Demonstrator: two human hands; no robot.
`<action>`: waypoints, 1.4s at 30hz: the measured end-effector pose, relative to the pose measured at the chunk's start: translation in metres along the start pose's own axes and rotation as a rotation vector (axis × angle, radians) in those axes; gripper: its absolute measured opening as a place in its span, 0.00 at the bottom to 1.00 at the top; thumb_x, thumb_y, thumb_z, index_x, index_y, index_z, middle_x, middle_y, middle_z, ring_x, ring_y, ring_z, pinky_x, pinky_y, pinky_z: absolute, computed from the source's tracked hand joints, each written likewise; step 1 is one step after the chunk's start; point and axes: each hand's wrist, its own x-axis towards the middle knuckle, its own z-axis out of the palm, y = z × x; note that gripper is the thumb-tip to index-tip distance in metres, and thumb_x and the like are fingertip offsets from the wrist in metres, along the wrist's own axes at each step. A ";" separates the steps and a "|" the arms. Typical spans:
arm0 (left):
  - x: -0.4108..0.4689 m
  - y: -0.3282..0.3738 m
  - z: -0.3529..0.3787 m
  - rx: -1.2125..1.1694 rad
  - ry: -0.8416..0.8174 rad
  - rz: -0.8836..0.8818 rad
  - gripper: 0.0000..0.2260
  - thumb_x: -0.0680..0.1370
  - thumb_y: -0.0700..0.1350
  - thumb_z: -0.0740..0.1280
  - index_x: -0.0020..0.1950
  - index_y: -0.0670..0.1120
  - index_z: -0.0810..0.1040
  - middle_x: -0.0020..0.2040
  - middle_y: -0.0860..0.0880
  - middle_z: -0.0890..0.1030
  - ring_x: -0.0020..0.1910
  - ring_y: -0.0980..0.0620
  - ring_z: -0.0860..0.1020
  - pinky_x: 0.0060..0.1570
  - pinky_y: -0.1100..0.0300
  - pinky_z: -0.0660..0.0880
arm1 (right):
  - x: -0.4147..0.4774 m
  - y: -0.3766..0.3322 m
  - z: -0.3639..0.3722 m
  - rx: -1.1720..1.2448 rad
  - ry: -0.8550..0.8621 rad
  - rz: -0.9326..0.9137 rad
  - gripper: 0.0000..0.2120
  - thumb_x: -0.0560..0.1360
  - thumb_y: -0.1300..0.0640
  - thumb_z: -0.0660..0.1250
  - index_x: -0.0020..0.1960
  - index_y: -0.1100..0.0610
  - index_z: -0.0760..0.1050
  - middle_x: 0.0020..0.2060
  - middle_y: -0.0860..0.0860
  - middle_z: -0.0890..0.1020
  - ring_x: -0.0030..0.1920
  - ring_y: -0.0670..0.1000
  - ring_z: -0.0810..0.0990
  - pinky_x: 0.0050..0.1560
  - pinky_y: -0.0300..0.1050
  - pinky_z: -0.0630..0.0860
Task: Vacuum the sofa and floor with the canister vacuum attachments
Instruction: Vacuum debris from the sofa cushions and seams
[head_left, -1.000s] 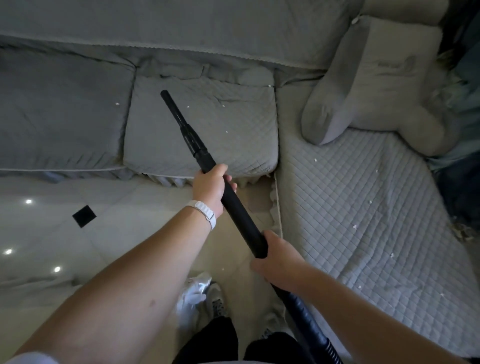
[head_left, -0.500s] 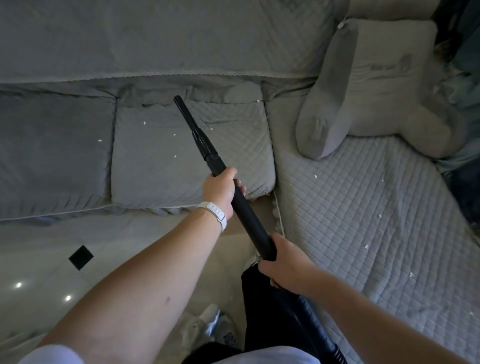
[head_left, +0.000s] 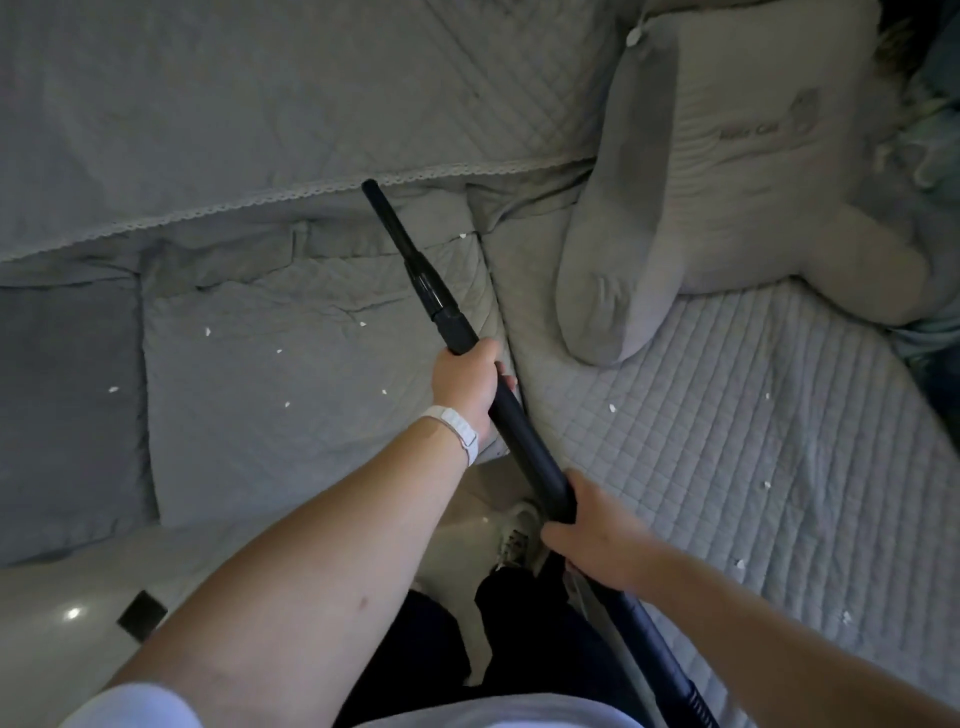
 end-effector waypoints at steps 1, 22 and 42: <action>0.006 0.004 0.007 0.020 -0.011 -0.006 0.04 0.78 0.39 0.65 0.45 0.44 0.70 0.31 0.47 0.73 0.22 0.51 0.73 0.25 0.63 0.73 | 0.005 -0.003 -0.002 0.023 0.009 0.008 0.14 0.76 0.58 0.68 0.60 0.52 0.70 0.39 0.54 0.81 0.31 0.49 0.80 0.30 0.42 0.78; 0.180 -0.036 0.037 0.344 -0.114 -0.252 0.04 0.76 0.40 0.66 0.44 0.44 0.72 0.30 0.47 0.74 0.24 0.49 0.75 0.37 0.56 0.77 | 0.134 -0.014 0.035 0.270 0.054 0.262 0.08 0.73 0.54 0.66 0.49 0.48 0.69 0.38 0.53 0.80 0.32 0.53 0.79 0.33 0.47 0.77; 0.231 -0.140 0.057 0.417 -0.152 -0.398 0.05 0.78 0.43 0.67 0.49 0.42 0.74 0.34 0.44 0.76 0.28 0.47 0.77 0.38 0.53 0.79 | 0.178 0.063 0.041 0.292 0.028 0.356 0.09 0.71 0.53 0.67 0.49 0.45 0.70 0.37 0.51 0.81 0.32 0.51 0.81 0.34 0.47 0.80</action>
